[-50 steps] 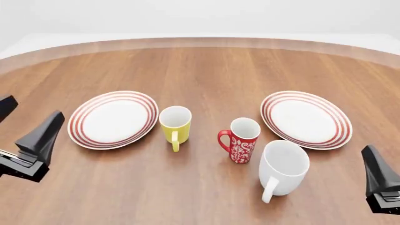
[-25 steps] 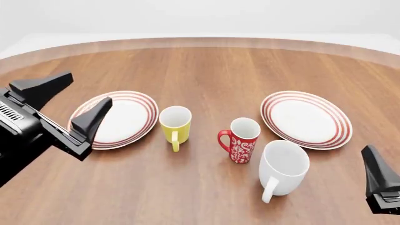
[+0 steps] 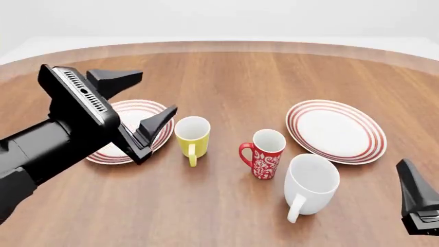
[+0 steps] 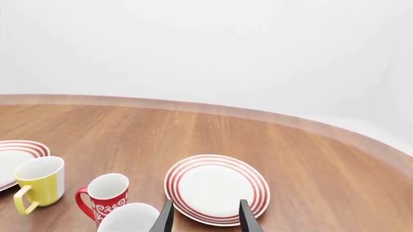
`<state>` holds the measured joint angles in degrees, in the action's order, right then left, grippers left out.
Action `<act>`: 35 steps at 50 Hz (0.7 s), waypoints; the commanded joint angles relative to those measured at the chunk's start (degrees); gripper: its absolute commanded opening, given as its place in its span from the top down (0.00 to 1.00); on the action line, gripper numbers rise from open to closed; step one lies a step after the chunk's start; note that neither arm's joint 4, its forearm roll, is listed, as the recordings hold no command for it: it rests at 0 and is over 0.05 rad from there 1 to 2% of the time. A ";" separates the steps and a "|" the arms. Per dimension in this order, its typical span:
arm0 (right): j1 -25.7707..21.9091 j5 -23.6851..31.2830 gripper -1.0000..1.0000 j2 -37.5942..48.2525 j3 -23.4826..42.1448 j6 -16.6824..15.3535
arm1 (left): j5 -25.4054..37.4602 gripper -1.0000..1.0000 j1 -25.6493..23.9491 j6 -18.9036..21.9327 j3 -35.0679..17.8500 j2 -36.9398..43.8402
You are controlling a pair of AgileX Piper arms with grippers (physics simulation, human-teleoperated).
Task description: Put the red mug on the left plate.
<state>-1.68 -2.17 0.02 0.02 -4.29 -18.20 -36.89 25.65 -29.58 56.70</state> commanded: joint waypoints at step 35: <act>-0.38 -0.21 0.00 -0.01 0.00 -0.29 | 7.91 0.00 -11.91 2.44 -13.47 22.95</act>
<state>-2.05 -2.42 0.01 0.03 -4.63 -12.09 -46.67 27.10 -40.95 75.40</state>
